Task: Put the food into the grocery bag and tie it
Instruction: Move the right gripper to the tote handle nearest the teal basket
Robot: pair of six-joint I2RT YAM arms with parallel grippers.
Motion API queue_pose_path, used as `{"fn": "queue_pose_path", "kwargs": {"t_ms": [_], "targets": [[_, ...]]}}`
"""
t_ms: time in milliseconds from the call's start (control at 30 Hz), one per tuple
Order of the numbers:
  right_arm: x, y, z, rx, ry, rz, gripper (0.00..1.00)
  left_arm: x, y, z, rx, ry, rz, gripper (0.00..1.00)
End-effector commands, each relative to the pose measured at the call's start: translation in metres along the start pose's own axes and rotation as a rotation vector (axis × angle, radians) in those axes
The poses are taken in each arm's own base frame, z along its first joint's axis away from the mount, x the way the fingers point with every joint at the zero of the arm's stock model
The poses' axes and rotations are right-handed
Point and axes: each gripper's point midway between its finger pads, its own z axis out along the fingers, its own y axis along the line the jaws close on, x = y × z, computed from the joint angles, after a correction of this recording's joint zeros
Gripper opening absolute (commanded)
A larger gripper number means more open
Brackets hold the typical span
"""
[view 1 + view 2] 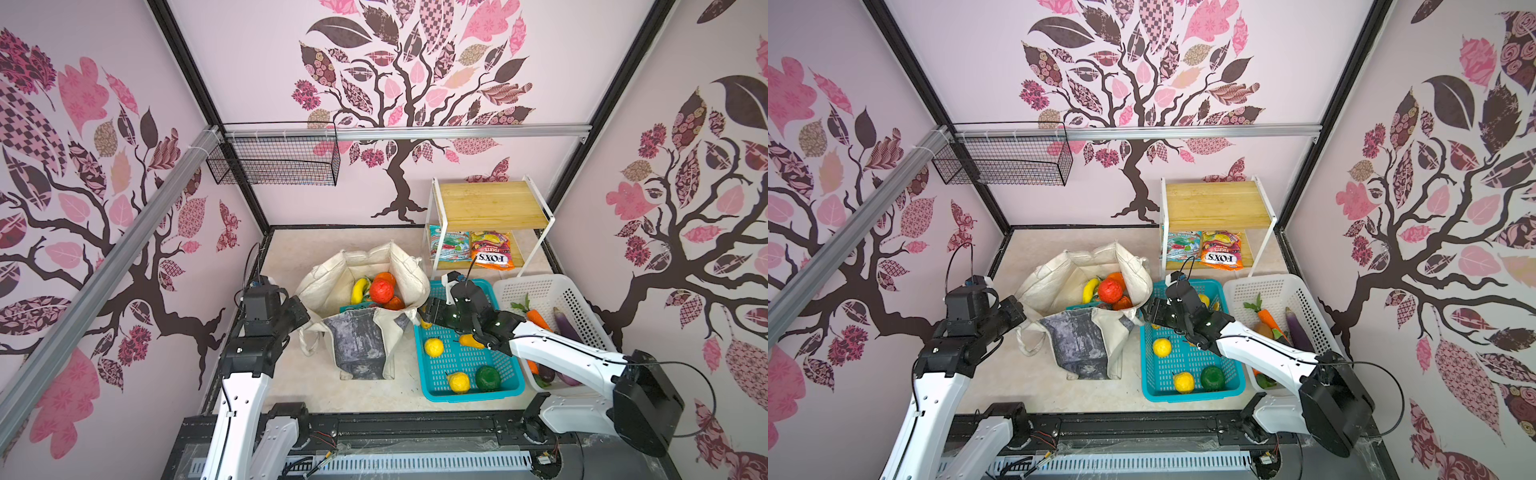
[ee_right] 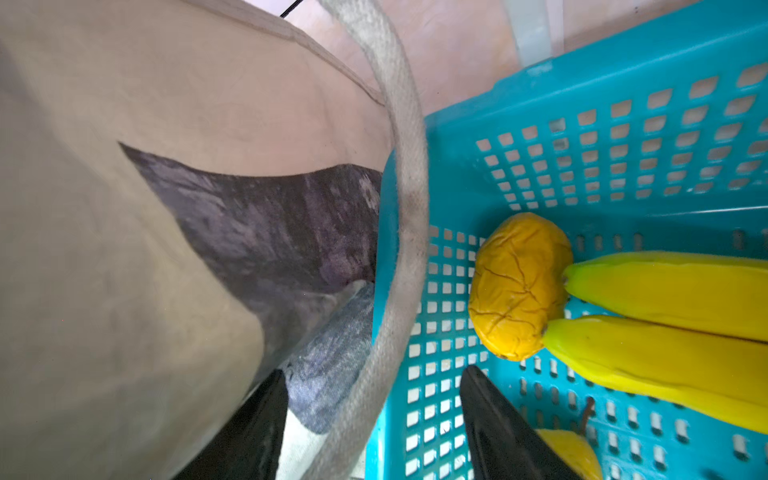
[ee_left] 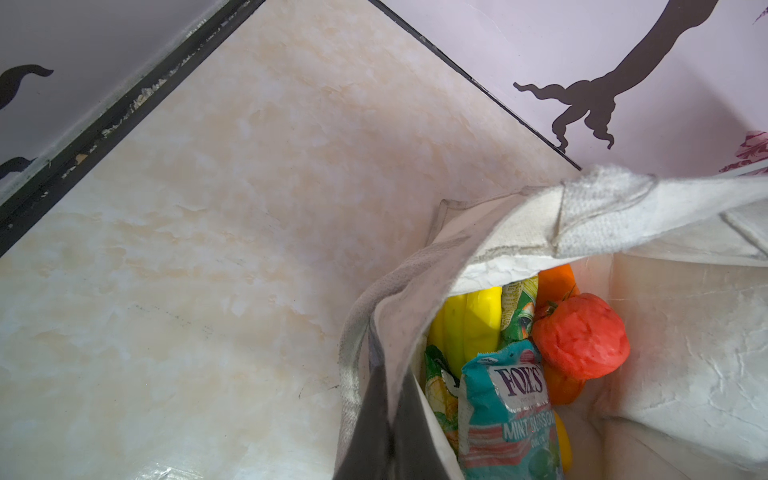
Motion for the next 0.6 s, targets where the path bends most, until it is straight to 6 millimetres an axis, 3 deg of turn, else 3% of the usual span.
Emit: {"fn": "queue_pose_path", "kwargs": {"t_ms": [0,200,400,567], "targets": [[-0.003,0.004,0.012,-0.021,-0.021,0.04,0.66,-0.009,0.0,-0.004,-0.004,-0.049,0.013,0.0],[-0.001,-0.01,0.019,-0.009,-0.055,0.087,0.58,-0.009,-0.003,-0.005,0.014,-0.05,0.018,0.0],[0.009,-0.02,0.032,0.0,-0.026,0.112,0.57,-0.009,-0.004,-0.006,0.024,-0.056,0.021,0.0],[0.008,-0.013,0.036,-0.065,-0.044,0.141,0.56,-0.009,-0.006,-0.007,0.039,-0.054,0.025,0.0]]}}
